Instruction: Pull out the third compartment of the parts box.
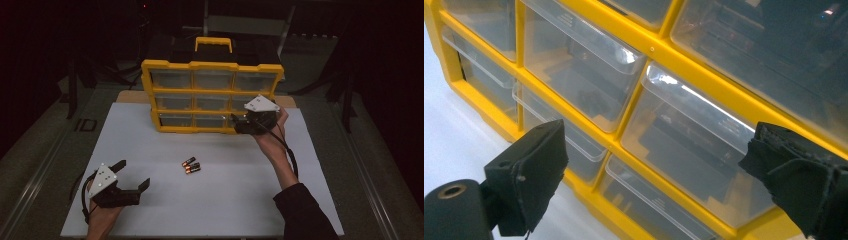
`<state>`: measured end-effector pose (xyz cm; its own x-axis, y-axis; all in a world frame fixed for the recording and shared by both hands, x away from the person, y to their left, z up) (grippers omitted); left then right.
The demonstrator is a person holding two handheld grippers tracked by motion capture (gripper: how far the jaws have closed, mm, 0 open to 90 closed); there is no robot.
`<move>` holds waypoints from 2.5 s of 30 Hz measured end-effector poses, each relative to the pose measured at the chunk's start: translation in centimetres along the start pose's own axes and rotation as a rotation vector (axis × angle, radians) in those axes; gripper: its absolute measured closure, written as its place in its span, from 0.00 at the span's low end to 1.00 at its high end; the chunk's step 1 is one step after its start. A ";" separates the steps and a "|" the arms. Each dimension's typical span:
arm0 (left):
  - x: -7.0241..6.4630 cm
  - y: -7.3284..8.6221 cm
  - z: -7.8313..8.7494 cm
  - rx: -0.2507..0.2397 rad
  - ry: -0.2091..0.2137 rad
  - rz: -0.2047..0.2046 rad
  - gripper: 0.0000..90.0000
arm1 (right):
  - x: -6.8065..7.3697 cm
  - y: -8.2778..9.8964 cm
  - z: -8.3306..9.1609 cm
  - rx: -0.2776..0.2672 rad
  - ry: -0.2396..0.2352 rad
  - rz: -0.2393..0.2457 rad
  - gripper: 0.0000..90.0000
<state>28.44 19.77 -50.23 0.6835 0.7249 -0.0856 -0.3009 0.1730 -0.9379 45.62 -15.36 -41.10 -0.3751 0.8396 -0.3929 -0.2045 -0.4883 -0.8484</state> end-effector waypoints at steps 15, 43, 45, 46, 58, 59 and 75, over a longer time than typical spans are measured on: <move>0.0 0.0 0.0 -0.002 0.001 0.001 0.00 | 0.0 -1.0 -0.4 0.072 0.080 0.317 0.09; 0.0 0.0 0.0 0.005 0.002 -0.005 0.00 | -0.8 -1.7 -0.3 0.090 0.343 0.874 0.10; 0.0 0.0 -0.1 0.004 0.003 -0.004 0.00 | -1.1 -1.9 -0.3 0.075 0.367 0.905 0.10; 0.0 0.0 -0.1 0.004 0.002 -0.004 0.00 | -1.2 -2.0 -0.3 0.069 0.385 0.921 0.10; -0.1 0.1 -0.1 0.008 0.002 -0.005 0.00 | -2.6 -4.1 0.6 -0.053 0.578 0.969 0.10; -0.1 0.1 -0.1 0.010 0.002 -0.005 0.00 | -2.6 -4.1 0.6 -0.053 0.578 0.969 0.10; 0.0 0.1 -0.2 0.016 0.001 -0.008 0.00 | -4.1 -6.1 0.0 -0.113 0.685 1.015 0.36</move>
<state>28.49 19.64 -50.41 0.6864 0.7230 -0.0780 -0.3061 0.1899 -0.9329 48.43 -15.80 -34.29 0.2407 0.0590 -0.9688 -0.0042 -0.9981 -0.0618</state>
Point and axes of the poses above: each handheld gripper's, and its own axes: z roughly backward along the jaws, y roughly out of its underside, x roughly to its left, the point moved 7 cm from there along -z, roughly forward along the jaws, and after that the axes turned 9 degrees about y, right-handed, at the moved point
